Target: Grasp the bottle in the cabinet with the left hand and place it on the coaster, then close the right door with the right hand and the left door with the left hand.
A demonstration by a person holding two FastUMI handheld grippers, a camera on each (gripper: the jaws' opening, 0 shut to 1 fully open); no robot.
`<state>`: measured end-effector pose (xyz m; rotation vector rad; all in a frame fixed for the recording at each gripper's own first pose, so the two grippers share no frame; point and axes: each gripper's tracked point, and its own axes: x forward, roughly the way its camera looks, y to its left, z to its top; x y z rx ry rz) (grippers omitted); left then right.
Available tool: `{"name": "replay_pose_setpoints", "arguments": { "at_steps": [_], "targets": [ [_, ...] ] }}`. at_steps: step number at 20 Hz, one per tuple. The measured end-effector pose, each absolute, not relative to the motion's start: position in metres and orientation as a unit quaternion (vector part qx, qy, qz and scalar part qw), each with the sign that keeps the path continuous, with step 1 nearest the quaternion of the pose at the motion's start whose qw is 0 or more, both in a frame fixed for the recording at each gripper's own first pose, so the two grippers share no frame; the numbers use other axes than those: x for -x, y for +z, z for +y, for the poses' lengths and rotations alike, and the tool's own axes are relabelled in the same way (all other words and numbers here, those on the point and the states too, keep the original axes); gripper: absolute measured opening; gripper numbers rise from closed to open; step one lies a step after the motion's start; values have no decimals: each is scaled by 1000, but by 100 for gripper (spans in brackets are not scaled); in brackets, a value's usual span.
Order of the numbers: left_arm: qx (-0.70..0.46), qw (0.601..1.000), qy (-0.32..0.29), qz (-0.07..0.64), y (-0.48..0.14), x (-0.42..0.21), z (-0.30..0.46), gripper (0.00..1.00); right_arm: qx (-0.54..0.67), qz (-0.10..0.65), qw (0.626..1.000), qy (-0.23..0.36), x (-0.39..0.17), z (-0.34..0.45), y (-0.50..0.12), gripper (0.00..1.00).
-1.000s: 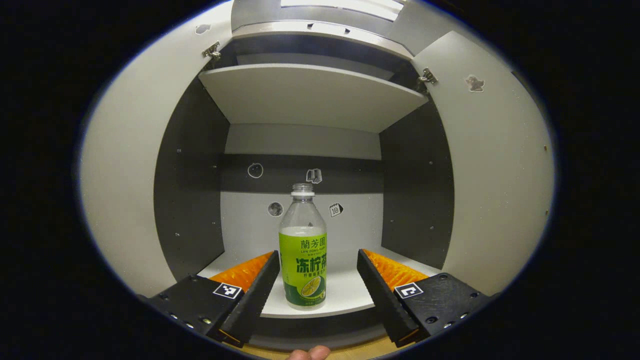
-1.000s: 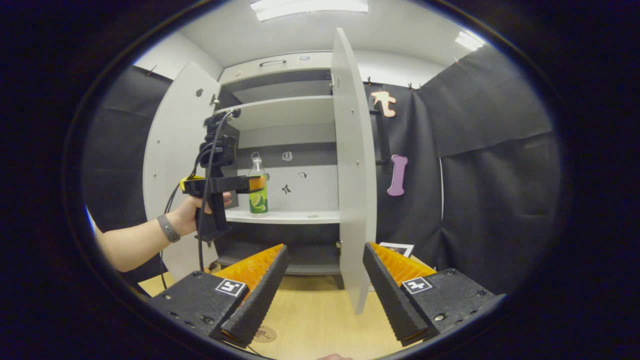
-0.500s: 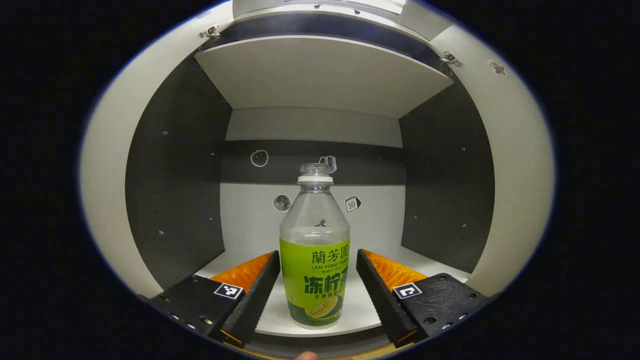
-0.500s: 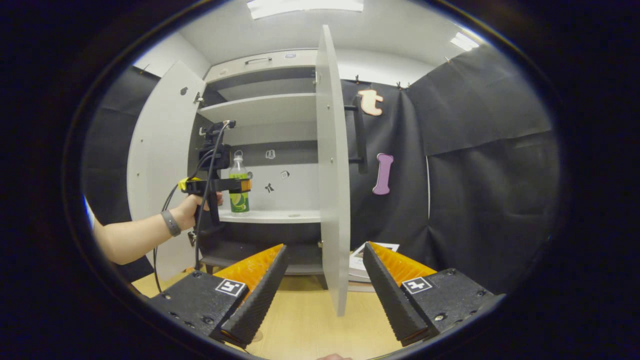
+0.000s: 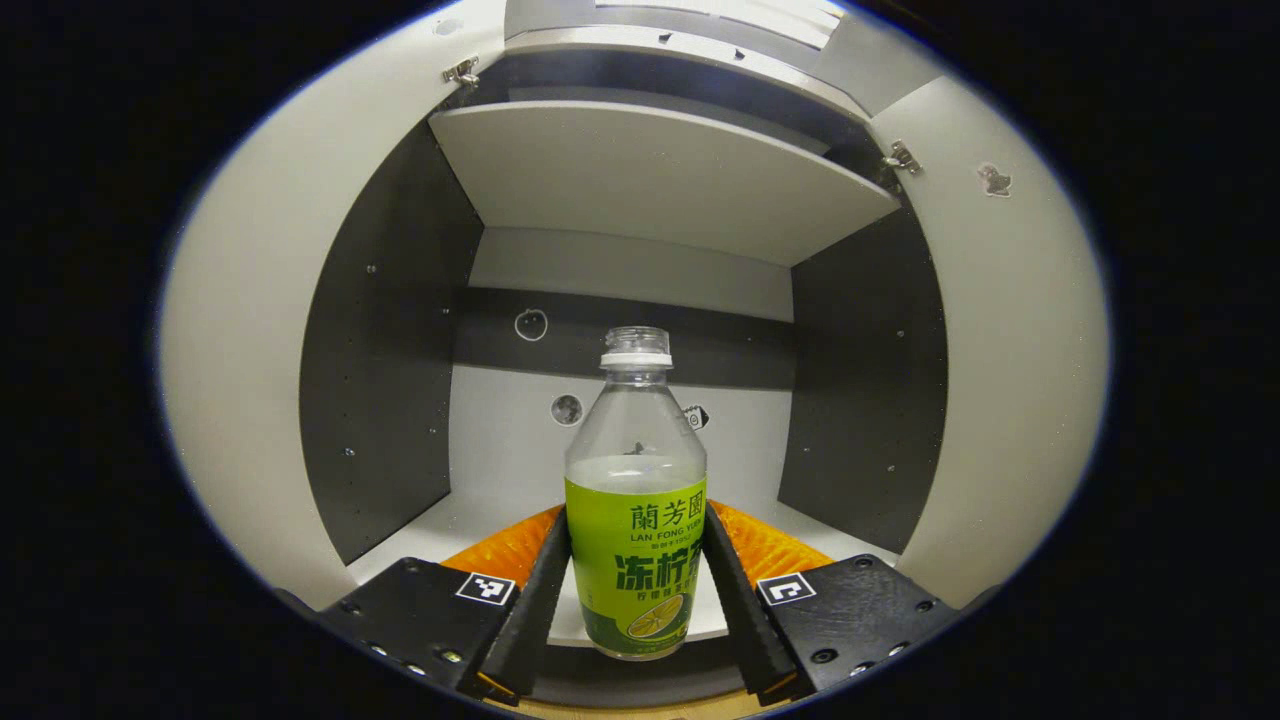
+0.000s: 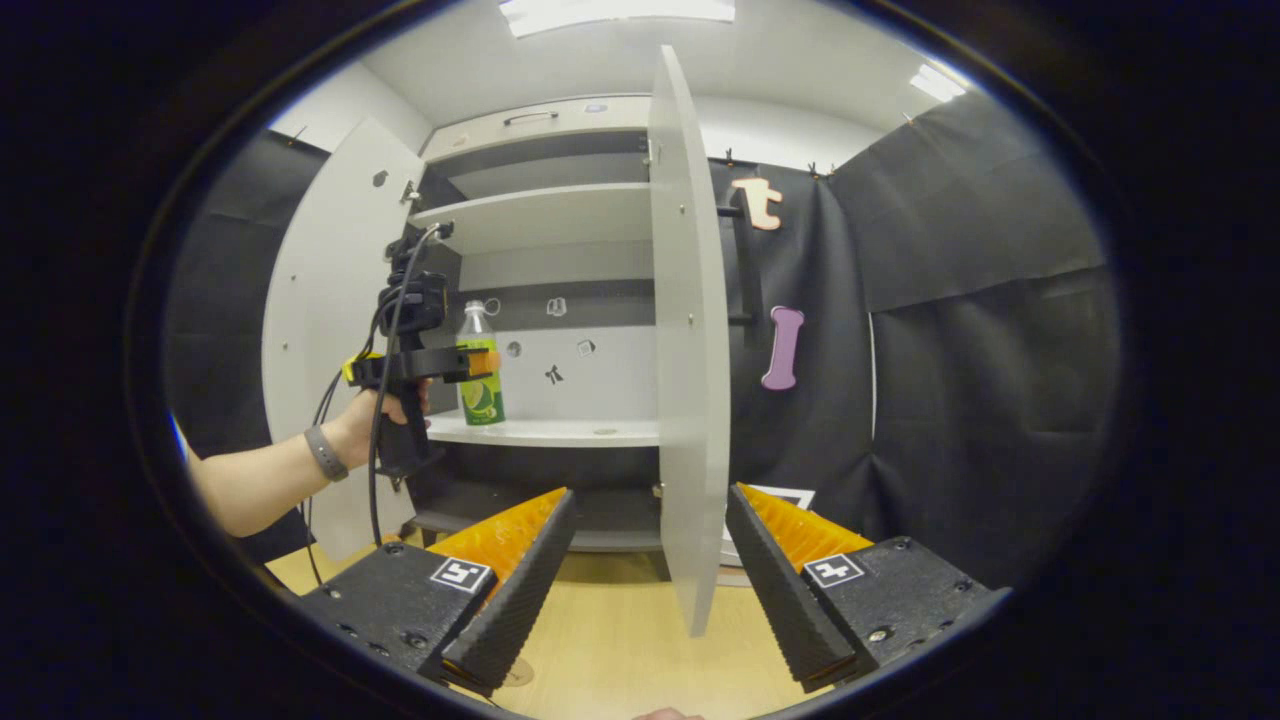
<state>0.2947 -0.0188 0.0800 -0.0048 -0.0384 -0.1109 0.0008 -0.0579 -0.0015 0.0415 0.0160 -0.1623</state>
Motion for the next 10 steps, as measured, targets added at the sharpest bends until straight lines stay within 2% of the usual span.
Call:
{"name": "replay_pose_setpoints", "arguments": {
  "at_steps": [3,4,10],
  "targets": [
    [4,997,-73,-24,86,-251,-20,72,-6,4,998,-66,-1,-49,1,94],
    [9,997,-78,-21,81,-235,-23,73,-3,3,998,-66,-1,-47,2,99],
    [0,997,-69,-23,17,-143,-27,73,14,-8,999,-48,2,-28,16,99]
  ]
}}
